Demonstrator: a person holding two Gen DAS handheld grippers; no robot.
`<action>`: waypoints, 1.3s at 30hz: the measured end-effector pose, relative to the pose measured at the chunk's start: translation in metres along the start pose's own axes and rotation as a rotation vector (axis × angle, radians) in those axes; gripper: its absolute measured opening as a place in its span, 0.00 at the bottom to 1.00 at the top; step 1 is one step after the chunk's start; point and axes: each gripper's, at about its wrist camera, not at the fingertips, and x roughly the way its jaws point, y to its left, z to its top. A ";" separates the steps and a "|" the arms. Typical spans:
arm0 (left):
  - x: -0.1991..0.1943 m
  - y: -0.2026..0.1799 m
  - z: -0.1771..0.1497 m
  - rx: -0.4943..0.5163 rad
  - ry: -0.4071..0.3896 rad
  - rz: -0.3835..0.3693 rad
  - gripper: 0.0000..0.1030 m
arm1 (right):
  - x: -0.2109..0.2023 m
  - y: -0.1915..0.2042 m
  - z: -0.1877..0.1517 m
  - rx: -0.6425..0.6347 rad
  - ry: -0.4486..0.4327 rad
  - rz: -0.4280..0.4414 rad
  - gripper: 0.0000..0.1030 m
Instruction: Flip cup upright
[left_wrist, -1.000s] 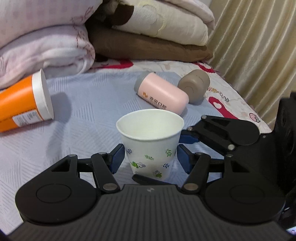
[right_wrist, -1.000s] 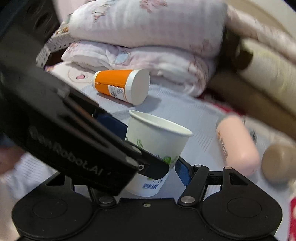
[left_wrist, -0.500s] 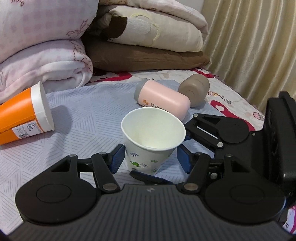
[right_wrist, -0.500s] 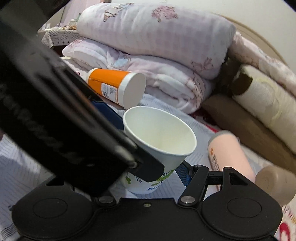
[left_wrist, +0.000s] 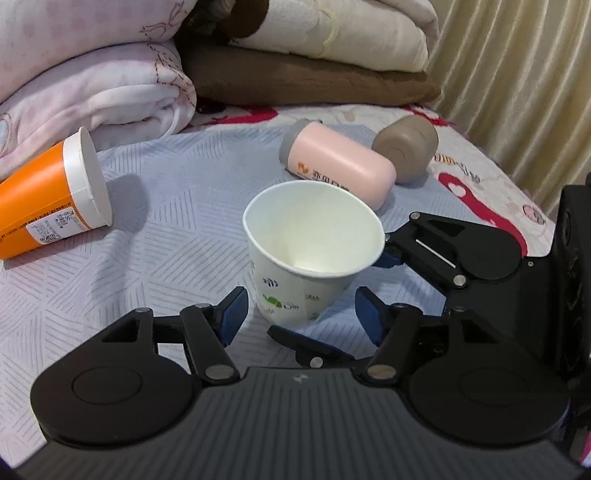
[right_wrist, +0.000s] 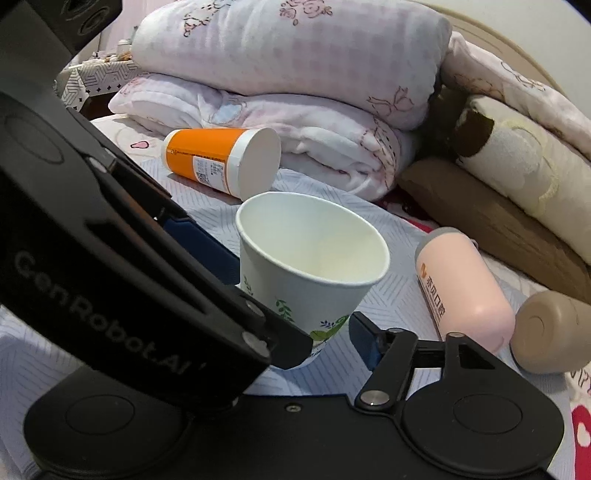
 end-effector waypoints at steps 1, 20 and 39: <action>-0.001 -0.001 0.001 0.012 0.021 0.001 0.65 | -0.001 0.000 0.000 0.009 0.008 0.005 0.72; -0.099 -0.020 0.018 -0.115 0.142 0.226 0.94 | -0.106 -0.016 -0.012 0.271 0.075 0.012 0.74; -0.215 -0.053 0.028 -0.191 0.117 0.457 0.98 | -0.237 -0.034 0.075 0.356 0.069 -0.093 0.79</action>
